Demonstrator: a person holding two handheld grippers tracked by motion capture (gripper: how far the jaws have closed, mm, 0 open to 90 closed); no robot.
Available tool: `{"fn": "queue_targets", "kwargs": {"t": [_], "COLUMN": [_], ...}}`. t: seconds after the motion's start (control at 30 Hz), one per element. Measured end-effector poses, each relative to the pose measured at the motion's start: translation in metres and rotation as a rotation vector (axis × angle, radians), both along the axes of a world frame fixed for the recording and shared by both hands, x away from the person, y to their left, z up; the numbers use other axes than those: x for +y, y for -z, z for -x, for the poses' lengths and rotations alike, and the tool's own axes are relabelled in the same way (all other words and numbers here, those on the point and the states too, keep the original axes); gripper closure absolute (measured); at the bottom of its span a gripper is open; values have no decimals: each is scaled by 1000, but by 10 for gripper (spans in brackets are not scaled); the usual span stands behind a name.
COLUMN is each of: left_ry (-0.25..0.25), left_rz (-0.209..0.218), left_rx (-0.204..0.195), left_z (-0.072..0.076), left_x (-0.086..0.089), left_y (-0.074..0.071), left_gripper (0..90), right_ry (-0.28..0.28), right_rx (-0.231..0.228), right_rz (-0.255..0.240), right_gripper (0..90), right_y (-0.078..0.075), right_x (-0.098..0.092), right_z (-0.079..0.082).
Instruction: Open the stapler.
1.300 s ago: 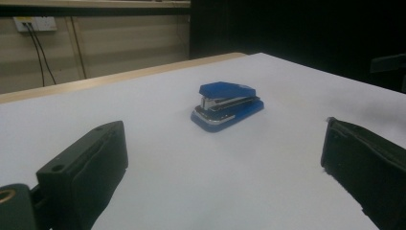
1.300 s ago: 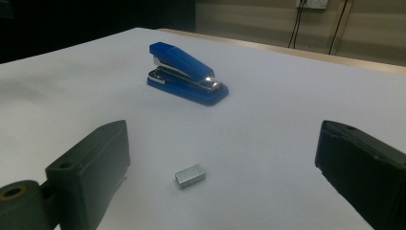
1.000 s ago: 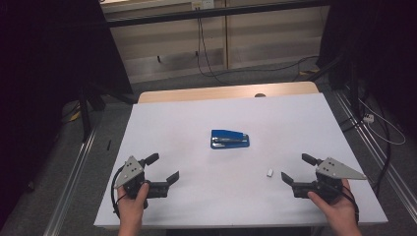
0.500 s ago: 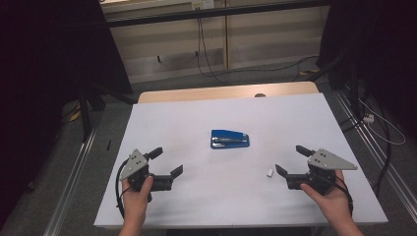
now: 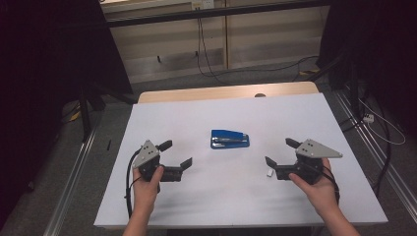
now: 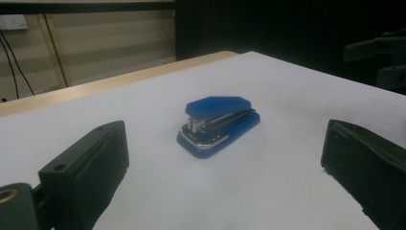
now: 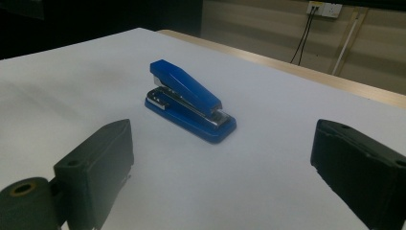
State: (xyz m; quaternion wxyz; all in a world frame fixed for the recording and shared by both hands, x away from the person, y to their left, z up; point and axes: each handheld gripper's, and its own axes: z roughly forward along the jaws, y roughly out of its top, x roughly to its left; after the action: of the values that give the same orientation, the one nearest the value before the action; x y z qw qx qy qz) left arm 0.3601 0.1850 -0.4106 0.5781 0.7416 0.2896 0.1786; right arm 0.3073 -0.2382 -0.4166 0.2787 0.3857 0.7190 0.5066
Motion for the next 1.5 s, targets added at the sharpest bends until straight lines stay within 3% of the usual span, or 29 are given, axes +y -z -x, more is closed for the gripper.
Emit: {"fn": "queue_targets", "kwargs": {"t": [0.3,0.47,0.57,0.7,0.8,0.9,1.0,1.13,1.5], "left_ry": [11,19,24,8,15,10,6,9,16], "left_rz": [-1,-23,-1,-24,2,-3,5,-26,-22], "left_rx": [15,12,21,20,30,25,33,38,53], "left_z": [-16,-24,-28,-34,-38,-42,-47,-52,-69], "left_x": [-15,-25,-29,-34,-40,-45,-51,-58,-66], "left_y": [0,-2,-1,1,2,1,4,6,6], "left_gripper": [25,25,26,26,26,26,26,26,27], "right_ry": [-19,-26,-27,-30,-34,-38,-39,-41,-37], "right_rx": [16,26,33,41,44,45,50,58,71], "right_rz": [7,5,4,3,5,1,1,9,-12], "right_gripper": [70,70,70,71,71,75,78,80,108], "right_y": [2,4,5,6,6,4,5,6,6], "right_x": [18,26,30,36,40,46,49,51,56], "right_z": [-14,-23,-28,-34,-39,-45,-49,-52,-65]}}
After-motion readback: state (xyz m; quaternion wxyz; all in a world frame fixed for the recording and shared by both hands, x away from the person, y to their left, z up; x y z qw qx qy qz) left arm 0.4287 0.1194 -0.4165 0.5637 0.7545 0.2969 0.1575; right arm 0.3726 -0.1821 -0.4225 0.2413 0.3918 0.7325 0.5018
